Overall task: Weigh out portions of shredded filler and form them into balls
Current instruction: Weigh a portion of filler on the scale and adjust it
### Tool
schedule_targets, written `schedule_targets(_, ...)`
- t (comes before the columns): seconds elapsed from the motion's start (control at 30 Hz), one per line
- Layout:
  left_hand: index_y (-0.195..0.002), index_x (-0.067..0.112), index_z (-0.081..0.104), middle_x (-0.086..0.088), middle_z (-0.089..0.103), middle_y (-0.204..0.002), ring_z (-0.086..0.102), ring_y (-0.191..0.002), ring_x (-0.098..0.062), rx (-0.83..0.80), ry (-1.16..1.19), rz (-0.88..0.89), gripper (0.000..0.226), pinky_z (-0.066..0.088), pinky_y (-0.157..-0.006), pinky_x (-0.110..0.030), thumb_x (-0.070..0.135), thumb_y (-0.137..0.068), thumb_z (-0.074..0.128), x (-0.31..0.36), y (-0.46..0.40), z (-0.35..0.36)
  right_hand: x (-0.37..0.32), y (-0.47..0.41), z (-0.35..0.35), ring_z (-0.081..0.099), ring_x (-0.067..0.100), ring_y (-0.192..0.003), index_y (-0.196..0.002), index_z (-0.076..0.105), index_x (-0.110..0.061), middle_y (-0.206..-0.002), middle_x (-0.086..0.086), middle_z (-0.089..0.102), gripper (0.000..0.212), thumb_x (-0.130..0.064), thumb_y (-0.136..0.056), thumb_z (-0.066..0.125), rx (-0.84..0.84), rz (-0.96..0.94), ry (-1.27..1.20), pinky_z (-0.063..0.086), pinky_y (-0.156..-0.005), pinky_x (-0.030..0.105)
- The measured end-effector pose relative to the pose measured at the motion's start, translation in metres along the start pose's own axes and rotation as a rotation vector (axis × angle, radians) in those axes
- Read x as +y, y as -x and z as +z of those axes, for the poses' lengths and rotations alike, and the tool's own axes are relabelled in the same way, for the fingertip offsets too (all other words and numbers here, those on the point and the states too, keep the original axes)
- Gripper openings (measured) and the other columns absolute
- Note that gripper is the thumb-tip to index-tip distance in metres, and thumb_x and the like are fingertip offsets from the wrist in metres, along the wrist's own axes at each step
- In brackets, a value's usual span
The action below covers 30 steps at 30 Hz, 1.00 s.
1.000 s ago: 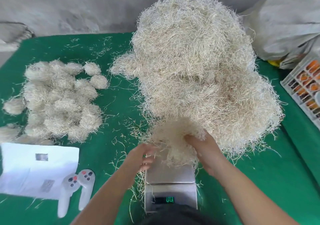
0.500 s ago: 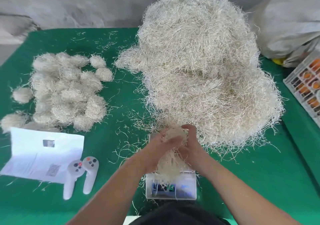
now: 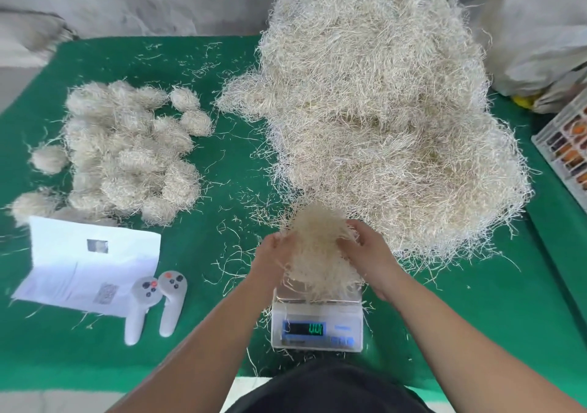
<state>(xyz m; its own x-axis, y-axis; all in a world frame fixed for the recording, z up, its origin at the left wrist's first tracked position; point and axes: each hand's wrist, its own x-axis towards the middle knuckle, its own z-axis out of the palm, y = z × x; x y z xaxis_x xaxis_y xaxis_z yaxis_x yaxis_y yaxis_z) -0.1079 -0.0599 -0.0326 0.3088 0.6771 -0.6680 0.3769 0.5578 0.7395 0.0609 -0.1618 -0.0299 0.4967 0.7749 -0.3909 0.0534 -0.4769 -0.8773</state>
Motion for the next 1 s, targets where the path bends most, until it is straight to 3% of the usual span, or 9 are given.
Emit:
schedule_targets(0.07, -0.152, 0.027, 0.039, -0.007, 0.048, -0.149, 0.053, -0.126, -0.029, 0.096, -0.149, -0.007, 0.068, 0.040, -0.109, -0.052, 0.053, -0.095, 0.064, -0.009, -0.009, -0.017, 0.008, -0.004, -0.009, 0.065, 0.019, -0.118, -0.157, 0.040, -0.027, -0.147, 0.008, 0.056, 0.061, -0.027, -0.101, 0.065, -0.114, 0.055, 0.224, 0.058, -0.091, 0.032)
schedule_targets(0.1, -0.154, 0.030, 0.035, -0.007, 0.042, -0.154, 0.044, -0.136, -0.034, 0.131, -0.201, -0.023, 0.072, 0.033, -0.115, -0.058, 0.052, -0.092, 0.066, -0.013, -0.011, -0.025, 0.012, -0.006, -0.013, 0.053, 0.026, -0.136, -0.163, 0.027, -0.025, -0.160, 0.010, 0.042, 0.075, -0.029, -0.100, 0.067, -0.203, 0.084, 0.333, 0.049, -0.107, 0.039)
schedule_targets(0.17, -0.154, 0.033, 0.035, -0.005, 0.041, -0.154, 0.039, -0.139, -0.035, 0.209, -0.199, -0.009, 0.071, 0.032, -0.115, -0.064, 0.043, -0.090, 0.064, -0.018, -0.017, -0.038, 0.014, -0.005, -0.023, 0.032, 0.030, -0.152, -0.166, 0.013, -0.028, -0.170, 0.005, 0.024, 0.091, -0.035, -0.097, 0.071, -0.318, 0.106, 0.408, 0.031, -0.119, 0.048)
schedule_targets(0.3, -0.150, 0.035, 0.044, 0.001, 0.045, -0.153, 0.054, -0.117, -0.020, 0.224, -0.192, 0.137, 0.053, 0.044, -0.104, -0.050, 0.036, -0.097, 0.056, -0.019, -0.012, -0.046, 0.005, 0.000, -0.045, 0.042, 0.028, -0.144, -0.160, 0.026, -0.043, -0.162, -0.004, 0.039, 0.076, -0.047, -0.096, 0.066, -0.178, 0.019, 0.308, 0.035, -0.118, 0.057)
schedule_targets(0.37, -0.148, 0.043, 0.045, 0.004, 0.043, -0.157, 0.058, -0.121, -0.029, 0.230, -0.297, 0.220, 0.051, 0.046, -0.105, -0.054, 0.043, -0.097, 0.054, -0.017, -0.008, -0.042, 0.004, 0.006, -0.049, 0.039, 0.024, -0.146, -0.157, 0.033, -0.044, -0.161, -0.007, 0.040, 0.066, -0.049, -0.098, 0.062, -0.076, -0.049, 0.310, 0.033, -0.120, 0.057)
schedule_targets(0.43, -0.146, 0.049, 0.042, 0.011, 0.041, -0.158, 0.048, -0.139, -0.034, 0.241, -0.503, 0.323, 0.053, 0.033, -0.116, -0.062, 0.050, -0.094, 0.054, -0.016, -0.003, -0.037, 0.005, 0.010, -0.047, 0.034, 0.020, -0.149, -0.157, 0.035, -0.040, -0.164, -0.007, 0.037, 0.062, -0.044, -0.101, 0.061, -0.054, -0.099, 0.328, 0.029, -0.121, 0.049)
schedule_targets(0.5, -0.148, 0.049, 0.039, 0.015, 0.034, -0.162, 0.030, -0.150, -0.022, 0.228, -0.680, 0.464, 0.054, 0.018, -0.123, -0.058, 0.049, -0.097, 0.054, -0.014, 0.003, -0.029, 0.007, 0.014, -0.042, 0.032, 0.017, -0.151, -0.158, 0.035, -0.035, -0.165, -0.007, 0.035, 0.062, -0.039, -0.103, 0.061, -0.058, -0.120, 0.357, 0.028, -0.120, 0.043)
schedule_targets(0.67, -0.148, 0.048, 0.040, 0.012, 0.021, -0.168, 0.014, -0.156, -0.018, 0.083, -0.844, 0.683, 0.052, 0.008, -0.125, -0.051, 0.042, -0.099, 0.055, -0.009, 0.013, -0.014, 0.005, 0.023, -0.027, 0.035, 0.015, -0.148, -0.158, 0.036, -0.031, -0.164, -0.006, 0.035, 0.062, -0.035, -0.102, 0.063, -0.070, -0.231, 0.481, 0.027, -0.118, 0.033)
schedule_targets(1.0, -0.130, 0.053, 0.056, 0.013, 0.025, -0.159, 0.015, -0.144, -0.024, 0.224, -0.985, 0.796, 0.036, 0.015, -0.116, -0.049, 0.043, -0.095, 0.058, -0.014, 0.034, -0.006, -0.002, 0.040, -0.015, 0.016, 0.025, -0.158, -0.156, 0.039, -0.034, -0.171, 0.004, 0.022, 0.063, -0.029, -0.100, 0.065, 0.009, -0.338, 0.639, 0.018, -0.126, 0.052)
